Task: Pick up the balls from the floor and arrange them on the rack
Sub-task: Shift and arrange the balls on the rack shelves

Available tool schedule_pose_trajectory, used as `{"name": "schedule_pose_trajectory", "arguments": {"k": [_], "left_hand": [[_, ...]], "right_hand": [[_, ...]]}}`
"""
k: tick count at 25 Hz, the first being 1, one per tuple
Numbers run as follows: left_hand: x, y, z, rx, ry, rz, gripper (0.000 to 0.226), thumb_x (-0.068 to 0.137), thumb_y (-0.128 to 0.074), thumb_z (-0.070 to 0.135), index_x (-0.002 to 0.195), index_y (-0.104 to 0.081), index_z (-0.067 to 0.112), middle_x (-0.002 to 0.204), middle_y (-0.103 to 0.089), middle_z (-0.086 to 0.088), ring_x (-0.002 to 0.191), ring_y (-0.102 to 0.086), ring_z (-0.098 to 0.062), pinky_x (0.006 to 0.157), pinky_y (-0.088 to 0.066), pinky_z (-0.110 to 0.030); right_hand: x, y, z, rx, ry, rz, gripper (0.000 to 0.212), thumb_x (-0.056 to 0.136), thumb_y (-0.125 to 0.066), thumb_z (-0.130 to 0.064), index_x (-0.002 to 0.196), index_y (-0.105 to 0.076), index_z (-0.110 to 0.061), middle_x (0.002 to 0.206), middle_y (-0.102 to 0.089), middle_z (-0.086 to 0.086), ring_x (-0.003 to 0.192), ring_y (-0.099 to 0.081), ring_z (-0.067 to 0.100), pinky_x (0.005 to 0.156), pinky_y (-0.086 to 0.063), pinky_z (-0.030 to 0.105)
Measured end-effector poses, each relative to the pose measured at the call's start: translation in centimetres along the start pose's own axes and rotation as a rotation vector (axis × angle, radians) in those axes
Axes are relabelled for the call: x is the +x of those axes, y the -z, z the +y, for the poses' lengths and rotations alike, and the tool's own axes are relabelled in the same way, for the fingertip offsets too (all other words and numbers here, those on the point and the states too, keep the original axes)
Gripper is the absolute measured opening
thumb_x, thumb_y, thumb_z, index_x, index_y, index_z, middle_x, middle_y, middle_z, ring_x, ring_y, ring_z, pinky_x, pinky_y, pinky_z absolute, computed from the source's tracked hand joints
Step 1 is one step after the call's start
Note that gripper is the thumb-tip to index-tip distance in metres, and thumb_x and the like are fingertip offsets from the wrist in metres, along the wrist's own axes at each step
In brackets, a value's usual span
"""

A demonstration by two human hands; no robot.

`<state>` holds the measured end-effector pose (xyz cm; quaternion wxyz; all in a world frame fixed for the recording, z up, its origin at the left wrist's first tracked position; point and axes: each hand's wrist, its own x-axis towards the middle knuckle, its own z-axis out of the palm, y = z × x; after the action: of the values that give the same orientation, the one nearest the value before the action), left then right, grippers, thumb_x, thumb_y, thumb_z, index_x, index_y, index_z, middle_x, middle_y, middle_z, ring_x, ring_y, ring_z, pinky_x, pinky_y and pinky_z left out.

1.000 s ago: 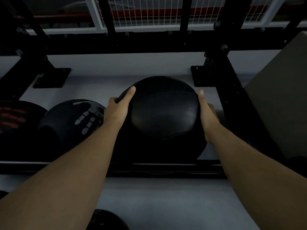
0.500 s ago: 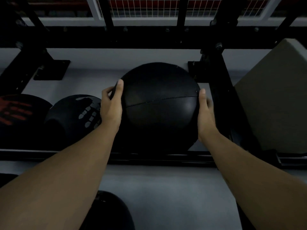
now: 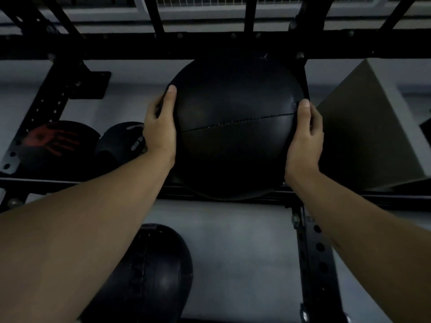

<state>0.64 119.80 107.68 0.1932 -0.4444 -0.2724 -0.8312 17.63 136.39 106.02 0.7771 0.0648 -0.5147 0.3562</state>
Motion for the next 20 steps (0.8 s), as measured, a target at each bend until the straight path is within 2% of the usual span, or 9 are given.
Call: {"name": "schedule_pose_trajectory", "arguments": {"k": [4,7,9,14,20], "left_hand": [[-3.5,1.3,1.6,-0.023,0.076,-0.025,0.057,0.093,-0.064,0.065,0.139,-0.067,0.031,0.134,-0.073,0.005,0.123,-0.068,-0.013,0.113,-0.054,-0.038],[-5.6,3.0,3.1,-0.012,0.108,-0.055,0.059,0.088,-0.066,0.068,0.136,-0.069,0.033,0.131,-0.074,0.007,0.120,-0.070,-0.010,0.109,-0.056,-0.034],[-7.5,4.5,3.5,0.000,0.151,-0.032,0.063,0.085,-0.068,0.069,0.136,-0.071,0.033,0.129,-0.075,0.008,0.118,-0.071,-0.009,0.107,-0.057,-0.033],[-12.9,8.2,2.4,0.036,0.270,0.008,0.067,0.082,-0.070,0.071,0.135,-0.072,0.030,0.133,-0.075,0.004,0.124,-0.069,-0.013,0.113,-0.053,-0.036],[-17.4,9.5,-0.9,0.057,0.381,0.034,0.066,0.078,-0.069,0.072,0.130,-0.073,0.031,0.123,-0.076,0.008,0.114,-0.069,-0.008,0.097,-0.054,-0.026]], "right_hand": [[-3.6,2.7,-3.0,-0.067,-0.022,0.026,0.074,0.091,-0.049,-0.077,0.154,-0.051,-0.039,0.156,-0.051,0.002,0.141,-0.053,0.024,0.118,-0.046,0.050],[-6.7,4.0,-4.4,-0.107,-0.059,0.066,0.078,0.086,-0.048,-0.080,0.153,-0.052,-0.039,0.152,-0.054,0.002,0.136,-0.056,0.023,0.116,-0.048,0.048],[-9.0,4.8,-5.2,-0.126,-0.094,0.077,0.082,0.082,-0.048,-0.082,0.151,-0.055,-0.037,0.148,-0.057,0.002,0.134,-0.059,0.021,0.116,-0.049,0.047],[-15.2,7.1,-5.9,-0.202,-0.172,0.090,0.080,0.081,-0.050,-0.082,0.147,-0.059,-0.038,0.149,-0.059,0.001,0.137,-0.058,0.020,0.119,-0.046,0.047],[-18.6,10.4,-3.2,-0.264,-0.231,0.093,0.080,0.080,-0.050,-0.080,0.146,-0.061,-0.036,0.147,-0.060,0.004,0.135,-0.060,0.020,0.119,-0.045,0.046]]}}
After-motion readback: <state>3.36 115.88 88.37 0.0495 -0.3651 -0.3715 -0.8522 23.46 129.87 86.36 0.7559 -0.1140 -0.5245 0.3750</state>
